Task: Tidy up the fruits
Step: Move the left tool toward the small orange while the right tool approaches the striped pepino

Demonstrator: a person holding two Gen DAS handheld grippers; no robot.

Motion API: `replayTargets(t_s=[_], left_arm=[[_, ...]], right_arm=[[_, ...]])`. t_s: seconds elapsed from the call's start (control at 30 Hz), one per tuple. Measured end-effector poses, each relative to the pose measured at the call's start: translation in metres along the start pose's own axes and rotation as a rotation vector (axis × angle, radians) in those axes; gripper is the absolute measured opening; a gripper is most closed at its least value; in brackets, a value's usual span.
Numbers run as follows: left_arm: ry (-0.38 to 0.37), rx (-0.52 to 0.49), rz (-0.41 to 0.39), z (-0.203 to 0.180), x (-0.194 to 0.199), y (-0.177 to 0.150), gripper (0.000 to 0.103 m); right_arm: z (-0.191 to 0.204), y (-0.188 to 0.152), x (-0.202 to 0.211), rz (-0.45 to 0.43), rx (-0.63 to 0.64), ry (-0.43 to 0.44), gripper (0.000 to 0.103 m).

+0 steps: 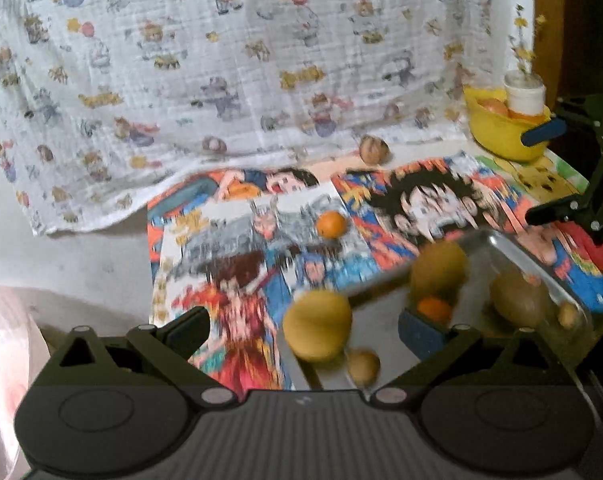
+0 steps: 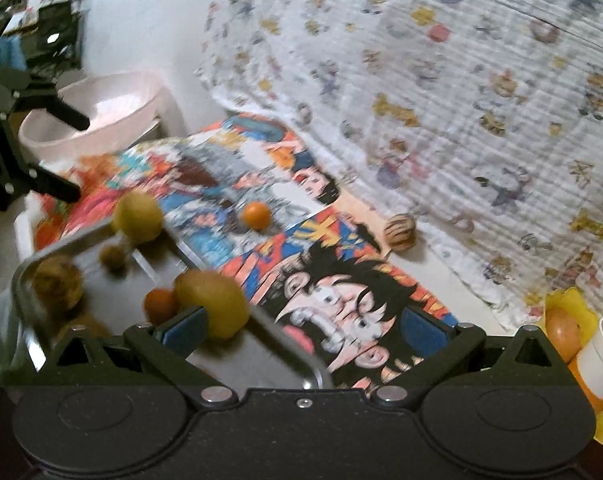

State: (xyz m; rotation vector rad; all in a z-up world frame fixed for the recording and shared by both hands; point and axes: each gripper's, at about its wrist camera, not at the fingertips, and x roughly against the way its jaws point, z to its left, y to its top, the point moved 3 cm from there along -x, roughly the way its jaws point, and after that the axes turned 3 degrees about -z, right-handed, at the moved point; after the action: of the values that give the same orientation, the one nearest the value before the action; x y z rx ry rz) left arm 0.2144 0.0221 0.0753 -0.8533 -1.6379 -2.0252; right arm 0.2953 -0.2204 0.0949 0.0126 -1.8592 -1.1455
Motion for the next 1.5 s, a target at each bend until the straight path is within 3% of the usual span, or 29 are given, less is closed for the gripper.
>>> replayTargets(t_s=[0.23,0.47,1.07,1.2,1.5], left_arm=[[0.073,0.091,-0.013,-0.006,-0.036,0.027,0.102],[0.095,0.187,-0.010,-0.008,-0.065,0.040,0.102],[0.107,0.379,0.103,0.011,-0.133,0.040,0.102],[0.076,0.418,0.126,0.012,-0.146,0.040,0.102],[-0.010,0.425,0.157,-0.002,-0.173,0.042,0.102]], right_arm=[[-0.032,0.020,-0.017,-0.052,-0.176,-0.009,0.102],[-0.048,0.027,-0.035,-0.122,-0.346,-0.008,0.102],[-0.078,0.010,-0.109,0.013,-0.469,-0.010,0.102],[-0.082,0.010,-0.125,-0.013,-0.471,0.027,0.102],[-0.091,0.022,-0.164,-0.085,-0.406,-0.002,0.102]])
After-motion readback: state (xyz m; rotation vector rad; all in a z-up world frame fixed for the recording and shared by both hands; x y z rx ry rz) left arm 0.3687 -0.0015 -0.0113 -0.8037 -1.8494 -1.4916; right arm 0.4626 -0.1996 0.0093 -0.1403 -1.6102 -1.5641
